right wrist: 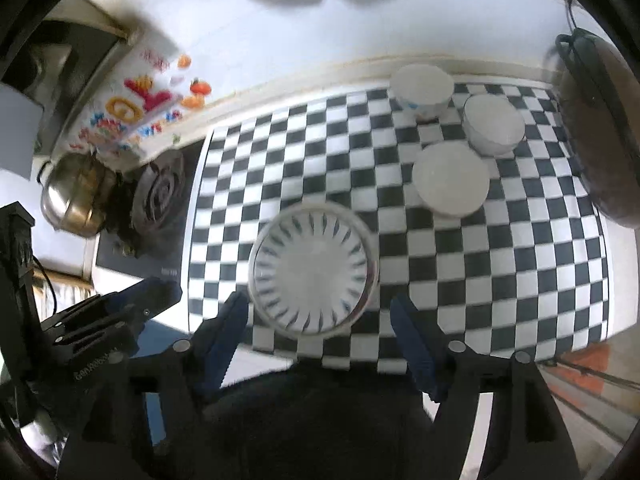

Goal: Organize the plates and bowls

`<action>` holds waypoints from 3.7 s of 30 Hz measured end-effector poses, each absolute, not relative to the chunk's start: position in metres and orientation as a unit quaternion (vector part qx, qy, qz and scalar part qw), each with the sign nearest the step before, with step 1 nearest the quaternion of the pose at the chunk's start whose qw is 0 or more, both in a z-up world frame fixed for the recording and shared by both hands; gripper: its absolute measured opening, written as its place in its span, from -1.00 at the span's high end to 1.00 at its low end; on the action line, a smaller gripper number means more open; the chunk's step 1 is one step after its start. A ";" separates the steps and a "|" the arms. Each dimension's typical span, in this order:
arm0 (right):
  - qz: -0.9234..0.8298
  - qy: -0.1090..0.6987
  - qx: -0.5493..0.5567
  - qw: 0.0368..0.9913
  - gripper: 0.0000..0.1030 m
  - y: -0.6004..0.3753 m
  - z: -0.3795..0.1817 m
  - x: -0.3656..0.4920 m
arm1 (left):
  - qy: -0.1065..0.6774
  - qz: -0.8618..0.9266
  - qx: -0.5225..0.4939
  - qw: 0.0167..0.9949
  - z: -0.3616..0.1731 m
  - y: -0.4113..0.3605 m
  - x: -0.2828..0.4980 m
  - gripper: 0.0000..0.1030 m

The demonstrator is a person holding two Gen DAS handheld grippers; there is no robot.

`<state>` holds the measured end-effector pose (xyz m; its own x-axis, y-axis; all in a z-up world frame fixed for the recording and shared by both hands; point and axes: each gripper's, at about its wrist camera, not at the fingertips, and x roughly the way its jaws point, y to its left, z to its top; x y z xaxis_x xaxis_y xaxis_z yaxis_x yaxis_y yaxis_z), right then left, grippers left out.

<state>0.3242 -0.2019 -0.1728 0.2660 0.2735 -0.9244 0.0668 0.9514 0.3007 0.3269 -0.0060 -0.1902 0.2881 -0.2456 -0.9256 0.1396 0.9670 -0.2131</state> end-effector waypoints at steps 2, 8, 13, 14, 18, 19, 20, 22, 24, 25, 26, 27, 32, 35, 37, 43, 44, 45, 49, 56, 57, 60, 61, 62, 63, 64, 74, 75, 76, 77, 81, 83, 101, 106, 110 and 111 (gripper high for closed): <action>0.051 0.598 0.135 0.788 -0.49 -0.215 -0.179 0.332 | 0.578 -0.135 -0.052 0.803 -0.195 -0.016 0.344 0.41; -0.021 0.604 0.167 0.779 -0.49 -0.287 -0.221 0.364 | 0.590 -0.168 -0.055 0.788 -0.234 -0.062 0.406 0.40; -0.049 0.618 0.167 0.766 -0.47 -0.346 -0.273 0.404 | 0.655 -0.182 -0.068 0.730 -0.296 -0.120 0.452 0.40; -0.049 0.622 0.169 0.763 -0.45 -0.354 -0.282 0.411 | 0.666 -0.181 -0.074 0.719 -0.308 -0.130 0.458 0.40; -0.044 0.647 0.167 0.743 -0.25 -0.383 -0.330 0.442 | 0.700 -0.181 -0.088 0.685 -0.347 -0.168 0.478 0.40; -0.040 0.654 0.167 0.737 -0.19 -0.389 -0.342 0.450 | 0.707 -0.179 -0.093 0.678 -0.357 -0.176 0.483 0.40; -0.037 0.660 0.167 0.732 -0.08 -0.395 -0.354 0.457 | 0.713 -0.174 -0.093 0.673 -0.363 -0.181 0.487 0.40; -0.029 0.672 0.167 0.720 0.06 -0.402 -0.373 0.467 | 0.720 -0.165 -0.099 0.666 -0.377 -0.191 0.495 0.40; -0.012 0.683 0.171 0.710 0.23 -0.406 -0.389 0.477 | 0.726 -0.158 -0.099 0.662 -0.387 -0.198 0.501 0.41; -0.005 0.688 0.171 0.705 0.32 -0.407 -0.396 0.481 | 0.730 -0.154 -0.099 0.659 -0.393 -0.201 0.503 0.41; 0.003 0.692 0.170 0.701 0.39 -0.406 -0.402 0.484 | 0.732 -0.150 -0.097 0.658 -0.398 -0.203 0.505 0.42; 0.008 0.694 0.170 0.700 0.45 -0.406 -0.405 0.486 | 0.732 -0.149 -0.100 0.657 -0.401 -0.203 0.505 0.54; 0.032 0.702 0.174 0.690 0.80 -0.396 -0.419 0.490 | 0.732 -0.155 -0.088 0.657 -0.403 -0.210 0.504 0.72; 0.029 0.703 0.154 0.693 0.81 -0.391 -0.418 0.489 | 0.734 -0.155 -0.077 0.656 -0.400 -0.212 0.500 0.72; 0.034 0.705 0.162 0.689 0.81 -0.390 -0.415 0.484 | 0.732 -0.155 -0.069 0.660 -0.395 -0.212 0.494 0.72; 0.053 0.705 0.156 0.689 0.80 -0.389 -0.392 0.459 | 0.725 -0.168 -0.065 0.664 -0.372 -0.212 0.464 0.72; 0.056 0.705 0.156 0.690 0.81 -0.389 -0.388 0.452 | 0.726 -0.170 -0.059 0.664 -0.369 -0.213 0.458 0.72; 0.057 0.705 0.156 0.690 0.81 -0.390 -0.385 0.447 | 0.726 -0.173 -0.052 0.663 -0.366 -0.213 0.451 0.72; 0.061 0.707 0.148 0.689 0.81 -0.389 -0.373 0.420 | 0.731 -0.182 -0.041 0.657 -0.359 -0.213 0.430 0.72; 0.063 0.710 0.152 0.685 0.81 -0.388 -0.368 0.390 | 0.737 -0.192 -0.030 0.647 -0.359 -0.213 0.405 0.72; 0.063 0.712 0.151 0.683 0.81 -0.388 -0.369 0.386 | 0.740 -0.190 -0.031 0.644 -0.363 -0.212 0.403 0.72; 0.063 0.719 0.151 0.675 0.81 -0.387 -0.378 0.380 | 0.750 -0.185 -0.038 0.634 -0.373 -0.209 0.398 0.72; 0.061 0.722 0.152 0.673 0.81 -0.387 -0.382 0.377 | 0.751 -0.183 -0.037 0.633 -0.376 -0.210 0.397 0.72; 0.062 0.724 0.152 0.670 0.81 -0.386 -0.386 0.376 | 0.752 -0.183 -0.036 0.632 -0.378 -0.210 0.396 0.72; 0.061 0.725 0.151 0.669 0.81 -0.386 -0.388 0.375 | 0.754 -0.182 -0.037 0.630 -0.381 -0.210 0.396 0.72; 0.060 0.725 0.149 0.669 0.81 -0.386 -0.391 0.374 | 0.756 -0.181 -0.037 0.628 -0.384 -0.212 0.396 0.72; 0.052 0.734 0.134 0.664 0.81 -0.378 -0.408 0.382 | 0.768 -0.172 -0.032 0.616 -0.406 -0.227 0.394 0.72; 0.052 0.735 0.132 0.663 0.81 -0.378 -0.409 0.383 | 0.769 -0.171 -0.032 0.615 -0.408 -0.228 0.394 0.72; 0.051 0.736 0.132 0.662 0.81 -0.378 -0.410 0.383 | 0.770 -0.170 -0.031 0.614 -0.409 -0.229 0.393 0.72; 0.051 0.736 0.133 0.662 0.81 -0.378 -0.410 0.383 | 0.771 -0.170 -0.031 0.613 -0.411 -0.229 0.392 0.72; 0.050 0.740 0.133 0.657 0.81 -0.379 -0.414 0.384 | 0.772 -0.170 -0.031 0.612 -0.415 -0.232 0.392 0.72; 0.048 0.742 0.140 0.654 0.81 -0.381 -0.417 0.385 | 0.773 -0.171 -0.032 0.610 -0.415 -0.233 0.392 0.72; 0.042 0.711 0.161 0.684 0.43 -0.436 -0.339 0.426 | 0.708 -0.182 -0.076 0.678 -0.323 -0.229 0.442 0.49; 0.003 0.676 0.103 0.730 0.34 -0.465 -0.321 0.495 | 0.700 -0.196 -0.113 0.677 -0.333 -0.262 0.509 0.47; -0.018 0.671 0.068 0.738 0.34 -0.488 -0.339 0.555 | 0.722 -0.203 -0.136 0.647 -0.365 -0.293 0.548 0.47; -0.022 0.672 0.063 0.737 0.34 -0.489 -0.344 0.564 | 0.736 -0.203 -0.131 0.632 -0.372 -0.299 0.554 0.47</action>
